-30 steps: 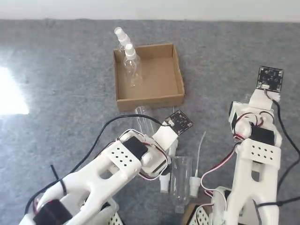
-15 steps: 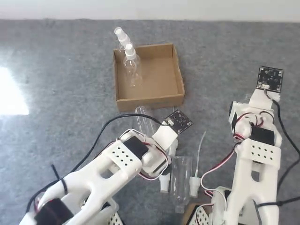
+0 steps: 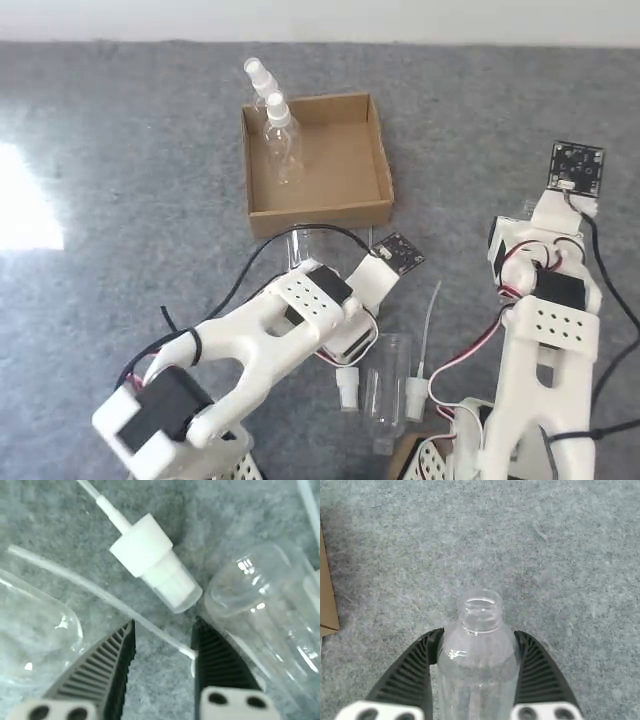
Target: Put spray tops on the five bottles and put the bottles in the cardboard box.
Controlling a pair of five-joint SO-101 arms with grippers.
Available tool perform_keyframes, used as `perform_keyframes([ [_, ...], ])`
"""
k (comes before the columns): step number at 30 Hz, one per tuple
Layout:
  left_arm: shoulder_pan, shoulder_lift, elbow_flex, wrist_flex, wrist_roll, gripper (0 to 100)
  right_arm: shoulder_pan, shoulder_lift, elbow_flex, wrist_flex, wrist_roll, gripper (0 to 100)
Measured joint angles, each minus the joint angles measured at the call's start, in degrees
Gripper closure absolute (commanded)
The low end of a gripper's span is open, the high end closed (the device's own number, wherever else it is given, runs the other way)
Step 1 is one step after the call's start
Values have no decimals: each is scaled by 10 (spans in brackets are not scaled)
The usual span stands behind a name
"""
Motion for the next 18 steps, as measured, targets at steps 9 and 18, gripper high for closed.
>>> perform_keyframes([
  [9, 0, -4, 0, 22, -1, 966, 0, 0, 0, 0, 0, 961],
  [18, -1, -68, 1, 41, -26, 988, 0, 0, 0, 0, 0, 961],
])
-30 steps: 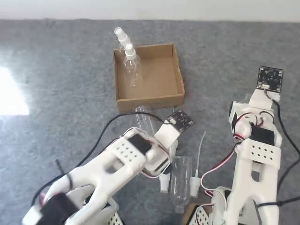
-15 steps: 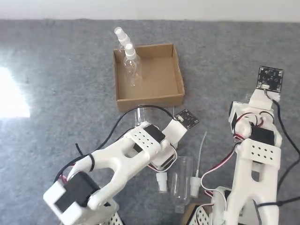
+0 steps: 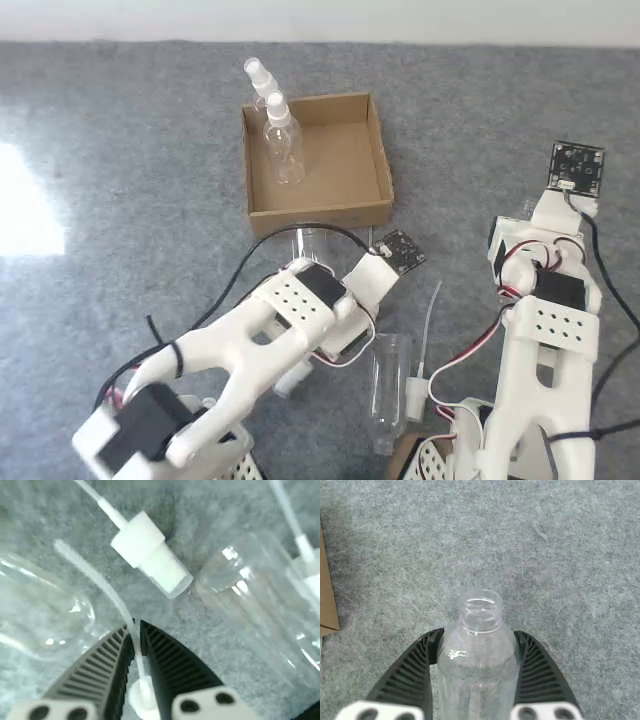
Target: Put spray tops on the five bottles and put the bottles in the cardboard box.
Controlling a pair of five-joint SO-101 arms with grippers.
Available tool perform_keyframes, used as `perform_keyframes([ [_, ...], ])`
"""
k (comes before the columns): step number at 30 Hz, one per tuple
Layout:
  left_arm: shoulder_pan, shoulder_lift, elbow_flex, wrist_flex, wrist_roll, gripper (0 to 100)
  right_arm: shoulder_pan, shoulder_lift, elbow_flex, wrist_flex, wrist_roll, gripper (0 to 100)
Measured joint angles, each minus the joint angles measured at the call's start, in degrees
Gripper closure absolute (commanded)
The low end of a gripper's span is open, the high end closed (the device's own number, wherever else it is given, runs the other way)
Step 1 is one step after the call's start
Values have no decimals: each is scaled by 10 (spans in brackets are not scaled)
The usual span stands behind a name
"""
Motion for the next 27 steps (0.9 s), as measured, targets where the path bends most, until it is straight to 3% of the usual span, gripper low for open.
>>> perform_keyframes([
  [14, -47, -115, 4, 24, -3, 988, 0, 0, 0, 0, 0, 961],
  [27, -183, -244, 34, 28, -3, 988, 0, 0, 0, 0, 0, 961],
])
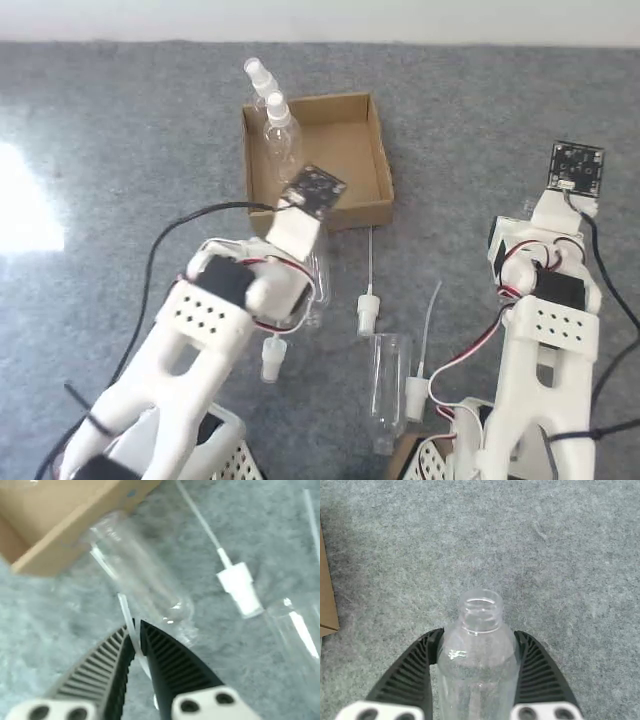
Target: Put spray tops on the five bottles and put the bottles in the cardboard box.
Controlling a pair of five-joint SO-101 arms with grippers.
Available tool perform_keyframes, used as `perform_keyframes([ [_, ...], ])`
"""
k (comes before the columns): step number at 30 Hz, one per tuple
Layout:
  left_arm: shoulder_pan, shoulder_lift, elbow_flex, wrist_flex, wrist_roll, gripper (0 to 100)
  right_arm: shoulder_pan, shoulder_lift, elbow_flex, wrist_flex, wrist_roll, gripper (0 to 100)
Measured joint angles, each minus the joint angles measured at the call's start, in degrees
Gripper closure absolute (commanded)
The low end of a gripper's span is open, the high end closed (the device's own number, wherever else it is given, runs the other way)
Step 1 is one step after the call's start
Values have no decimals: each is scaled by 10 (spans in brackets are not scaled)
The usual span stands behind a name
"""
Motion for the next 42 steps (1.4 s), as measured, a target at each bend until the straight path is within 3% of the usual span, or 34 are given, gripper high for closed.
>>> perform_keyframes([
  [9, -80, -93, 49, 1, -3, 988, 0, 0, 0, 0, 0, 961],
  [21, -191, -207, 124, 1, -63, 988, -9, 0, 8, 0, 0, 961],
  [34, -362, -214, 133, 1, -102, 988, -14, 0, 11, 0, 0, 961],
  [42, -419, -214, 133, -5, -105, 987, -14, 0, 11, 0, 0, 961],
])
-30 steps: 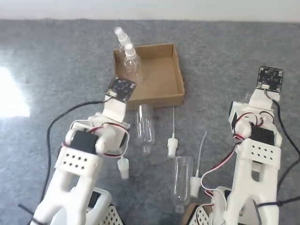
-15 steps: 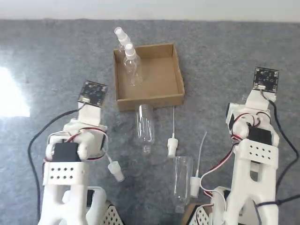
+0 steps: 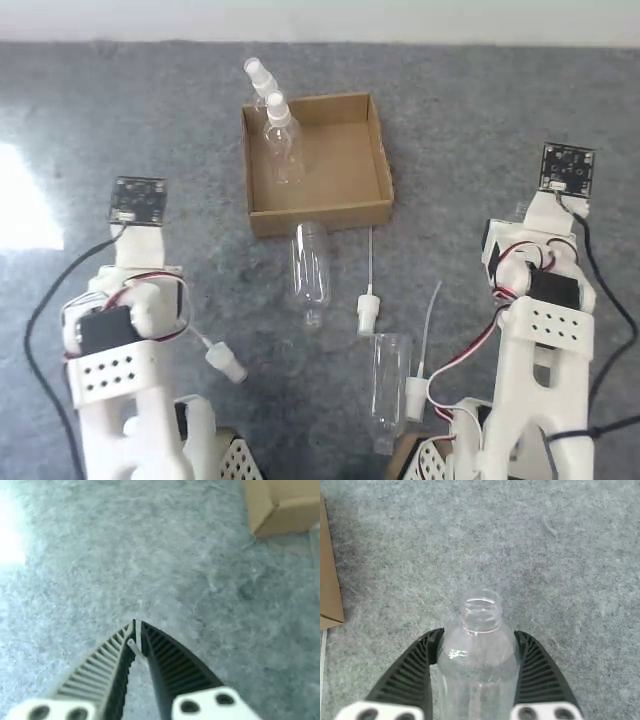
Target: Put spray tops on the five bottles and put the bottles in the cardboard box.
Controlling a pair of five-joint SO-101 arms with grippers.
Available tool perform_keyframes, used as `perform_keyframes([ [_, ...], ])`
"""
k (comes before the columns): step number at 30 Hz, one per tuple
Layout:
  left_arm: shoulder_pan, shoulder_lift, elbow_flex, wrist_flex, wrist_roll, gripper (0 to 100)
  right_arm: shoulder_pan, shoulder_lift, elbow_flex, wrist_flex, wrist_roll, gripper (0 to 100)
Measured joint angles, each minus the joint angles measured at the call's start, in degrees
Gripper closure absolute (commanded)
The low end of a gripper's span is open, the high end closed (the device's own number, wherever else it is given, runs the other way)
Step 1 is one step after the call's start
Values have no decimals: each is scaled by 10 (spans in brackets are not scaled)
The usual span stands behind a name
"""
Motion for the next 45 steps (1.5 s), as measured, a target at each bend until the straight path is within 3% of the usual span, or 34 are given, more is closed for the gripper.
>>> perform_keyframes([
  [4, -36, 0, 0, -18, 0, 971, 0, 0, 0, 0, 0, 961],
  [10, -83, 0, 0, -23, 0, 792, 0, 0, 0, 0, 0, 961],
  [24, -121, 0, 0, -23, 17, 790, 0, 0, 0, 0, 0, 961],
  [31, -121, 0, 0, -23, -39, 790, 0, 0, 0, 0, 1, 961],
  [45, -95, 0, -101, 157, -173, 790, -5, 0, 0, 0, 1, 961],
])
